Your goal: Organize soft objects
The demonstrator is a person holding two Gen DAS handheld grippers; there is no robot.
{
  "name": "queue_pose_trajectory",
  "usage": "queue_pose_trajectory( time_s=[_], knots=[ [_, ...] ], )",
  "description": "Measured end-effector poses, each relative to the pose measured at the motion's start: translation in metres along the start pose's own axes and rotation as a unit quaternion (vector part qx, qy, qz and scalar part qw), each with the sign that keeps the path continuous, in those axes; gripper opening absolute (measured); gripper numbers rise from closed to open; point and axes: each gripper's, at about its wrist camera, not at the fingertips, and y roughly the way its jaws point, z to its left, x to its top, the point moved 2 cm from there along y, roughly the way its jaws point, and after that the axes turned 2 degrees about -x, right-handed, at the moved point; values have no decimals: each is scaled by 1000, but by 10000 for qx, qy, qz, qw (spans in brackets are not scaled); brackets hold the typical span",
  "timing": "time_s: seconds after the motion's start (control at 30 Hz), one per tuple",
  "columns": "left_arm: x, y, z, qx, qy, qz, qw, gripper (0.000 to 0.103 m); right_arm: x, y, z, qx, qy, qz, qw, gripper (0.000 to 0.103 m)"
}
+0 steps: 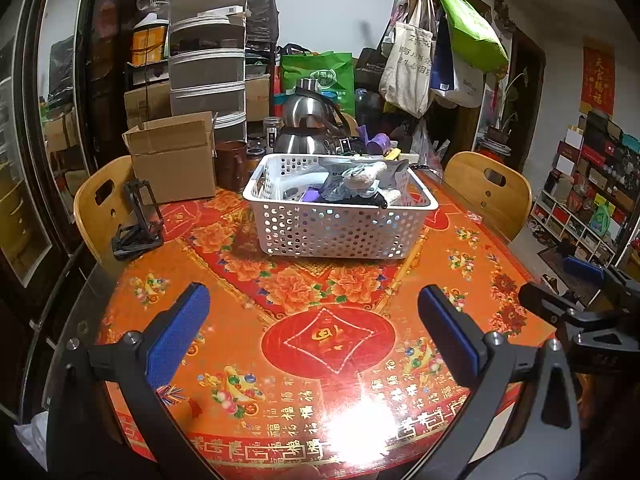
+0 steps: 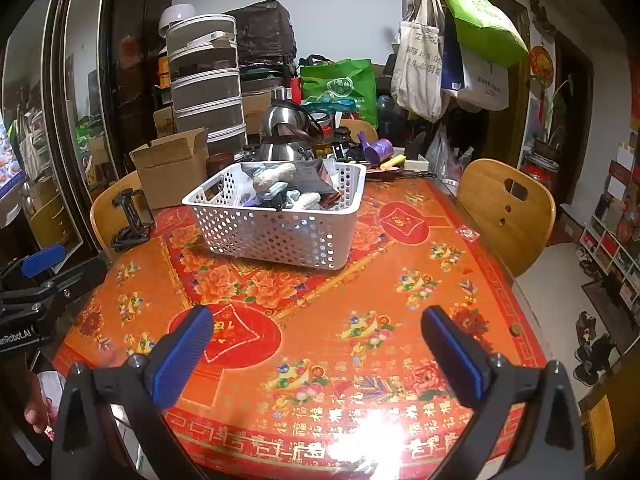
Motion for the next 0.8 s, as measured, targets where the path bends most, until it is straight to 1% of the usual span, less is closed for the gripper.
queue_pose_trajectory(
  time_s=[0.8],
  knots=[
    [-2, 0, -2, 25, -5, 38, 10000, 103, 0, 1, 0, 15, 16, 17, 10000, 103]
  ],
)
